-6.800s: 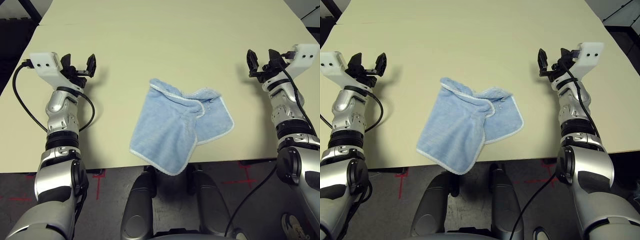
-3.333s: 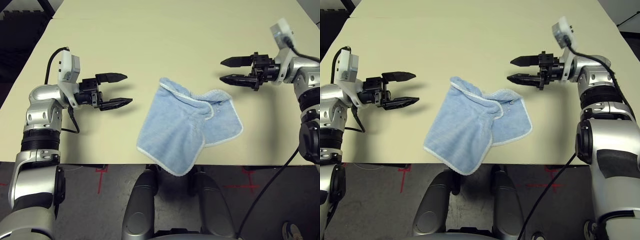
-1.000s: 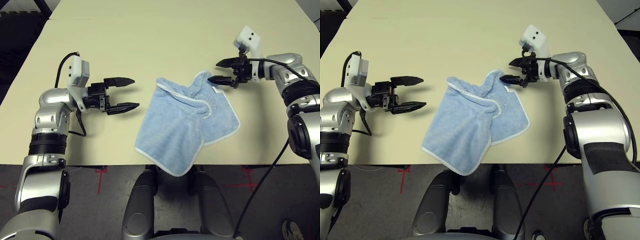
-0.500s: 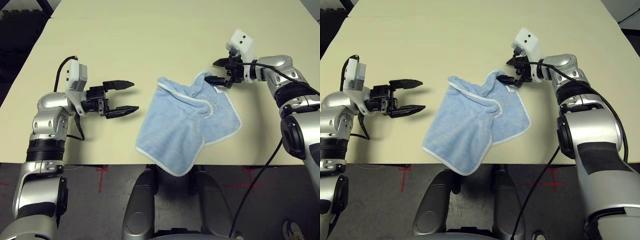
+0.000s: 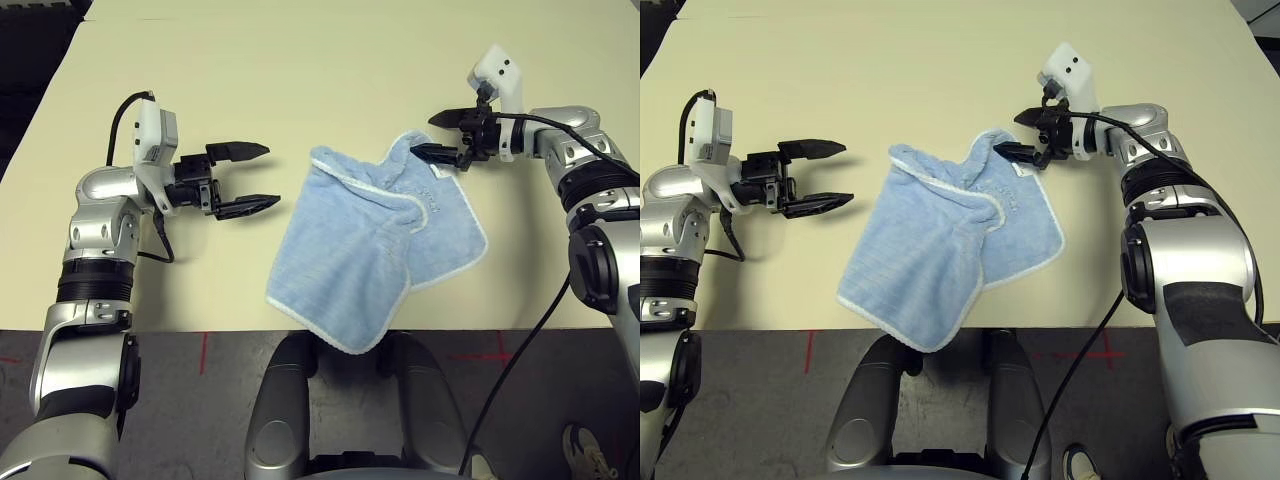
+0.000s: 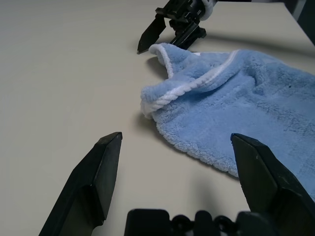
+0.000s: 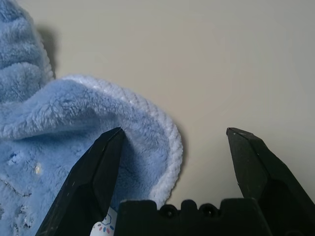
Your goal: Fold the towel and set it aside.
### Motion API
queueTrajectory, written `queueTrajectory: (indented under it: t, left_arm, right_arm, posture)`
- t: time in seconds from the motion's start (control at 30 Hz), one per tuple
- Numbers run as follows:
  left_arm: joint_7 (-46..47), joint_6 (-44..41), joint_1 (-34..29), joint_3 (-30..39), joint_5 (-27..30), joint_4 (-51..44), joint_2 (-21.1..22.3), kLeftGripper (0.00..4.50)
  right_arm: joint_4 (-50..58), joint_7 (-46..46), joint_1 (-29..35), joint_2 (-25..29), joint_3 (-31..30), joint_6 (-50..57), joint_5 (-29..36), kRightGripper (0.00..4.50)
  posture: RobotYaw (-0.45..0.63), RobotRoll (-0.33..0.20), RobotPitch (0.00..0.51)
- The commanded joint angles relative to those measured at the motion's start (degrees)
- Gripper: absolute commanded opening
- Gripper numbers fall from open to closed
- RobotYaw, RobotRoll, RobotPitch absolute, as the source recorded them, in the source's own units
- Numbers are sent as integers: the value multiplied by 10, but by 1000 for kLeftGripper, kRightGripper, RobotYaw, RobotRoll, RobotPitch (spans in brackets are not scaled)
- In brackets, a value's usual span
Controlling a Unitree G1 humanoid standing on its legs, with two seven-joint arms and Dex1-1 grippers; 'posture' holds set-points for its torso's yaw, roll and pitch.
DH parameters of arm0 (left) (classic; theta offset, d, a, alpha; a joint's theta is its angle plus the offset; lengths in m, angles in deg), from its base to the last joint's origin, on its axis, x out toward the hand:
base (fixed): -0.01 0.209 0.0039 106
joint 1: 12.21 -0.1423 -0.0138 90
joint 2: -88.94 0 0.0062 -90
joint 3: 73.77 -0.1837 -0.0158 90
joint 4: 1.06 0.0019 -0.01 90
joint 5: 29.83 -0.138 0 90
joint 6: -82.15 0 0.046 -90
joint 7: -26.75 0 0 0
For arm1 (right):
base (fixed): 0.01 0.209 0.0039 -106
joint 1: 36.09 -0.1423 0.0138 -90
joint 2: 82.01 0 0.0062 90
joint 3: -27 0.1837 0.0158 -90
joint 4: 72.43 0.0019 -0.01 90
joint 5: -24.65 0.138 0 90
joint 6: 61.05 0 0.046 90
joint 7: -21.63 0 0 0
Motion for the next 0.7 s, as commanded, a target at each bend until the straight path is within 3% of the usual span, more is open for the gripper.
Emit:
queueTrajectory:
  t: [0.03, 0.3, 0.7]
  left_arm:
    - [15, 13, -35, 5, -8, -16, 2, 4472]
    - [32, -16, -90, 14, 12, -85, 15, 4472]
    - [40, -27, -100, 16, 15, -105, 15, 4472]
  right_arm:
    - [-12, -1, -3, -9, 6, 13, 2, 4500]
    - [-16, -25, -16, -15, 19, 30, 2, 4500]
    - [-19, -22, -24, 25, -15, -2, -49, 4500]
  posture:
    - [204, 0, 401]
    - [239, 0, 399]
    - [239, 0, 396]
